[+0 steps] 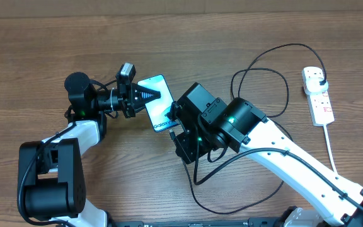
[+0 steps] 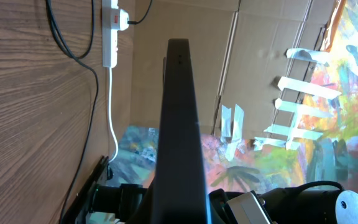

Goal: Plug charger to phone and switch on socket

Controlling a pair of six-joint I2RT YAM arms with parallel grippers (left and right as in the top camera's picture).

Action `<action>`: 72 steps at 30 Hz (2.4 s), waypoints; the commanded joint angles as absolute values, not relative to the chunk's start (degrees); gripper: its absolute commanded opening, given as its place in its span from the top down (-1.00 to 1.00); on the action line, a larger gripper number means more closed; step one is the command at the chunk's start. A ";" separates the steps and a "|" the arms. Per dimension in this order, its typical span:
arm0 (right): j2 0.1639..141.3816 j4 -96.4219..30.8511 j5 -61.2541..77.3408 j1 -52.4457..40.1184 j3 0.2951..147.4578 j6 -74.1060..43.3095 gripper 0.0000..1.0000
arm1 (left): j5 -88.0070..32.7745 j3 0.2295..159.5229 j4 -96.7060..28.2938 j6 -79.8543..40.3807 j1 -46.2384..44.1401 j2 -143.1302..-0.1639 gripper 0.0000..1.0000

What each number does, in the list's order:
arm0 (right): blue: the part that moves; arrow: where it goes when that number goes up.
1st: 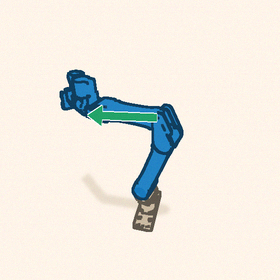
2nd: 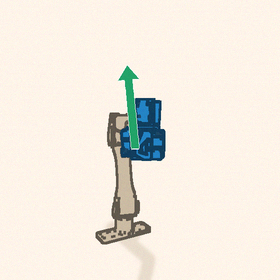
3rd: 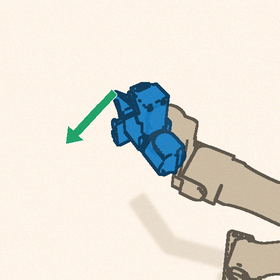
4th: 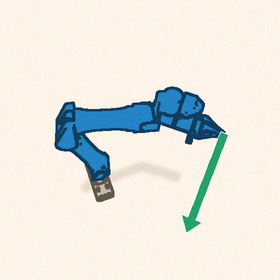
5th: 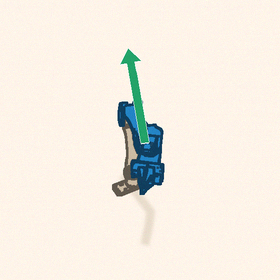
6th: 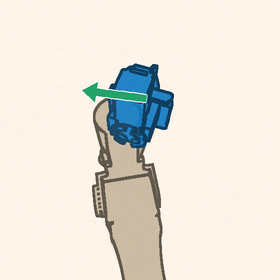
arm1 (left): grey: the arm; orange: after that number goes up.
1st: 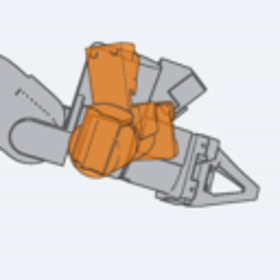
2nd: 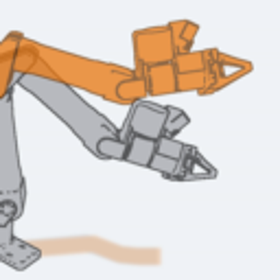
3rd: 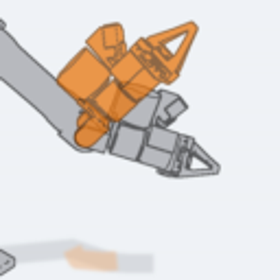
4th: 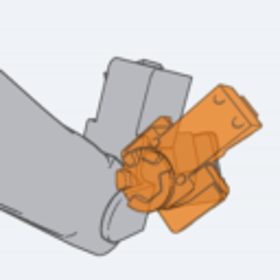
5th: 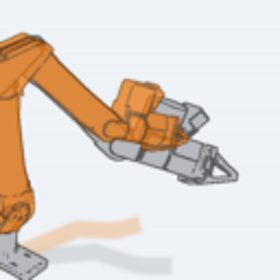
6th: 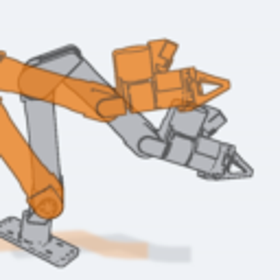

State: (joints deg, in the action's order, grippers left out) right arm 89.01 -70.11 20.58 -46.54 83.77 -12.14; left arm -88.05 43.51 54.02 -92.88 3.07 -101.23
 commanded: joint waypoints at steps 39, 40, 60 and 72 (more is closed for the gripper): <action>89.52 -68.88 20.64 -46.68 83.20 -11.70 0.92 | -90.45 44.53 54.50 -94.80 2.94 -101.16 0.92; 89.52 -68.95 20.64 -46.68 83.20 -11.70 0.92 | -90.45 44.53 54.48 -95.04 2.94 -101.16 0.91; 89.52 -68.99 20.64 -46.68 83.20 -11.73 0.92 | -90.11 44.53 54.52 -97.73 2.92 -101.16 0.91; 89.52 -71.35 20.67 -46.89 83.20 -11.73 0.92 | -89.86 44.51 54.50 -86.54 2.61 -101.16 0.91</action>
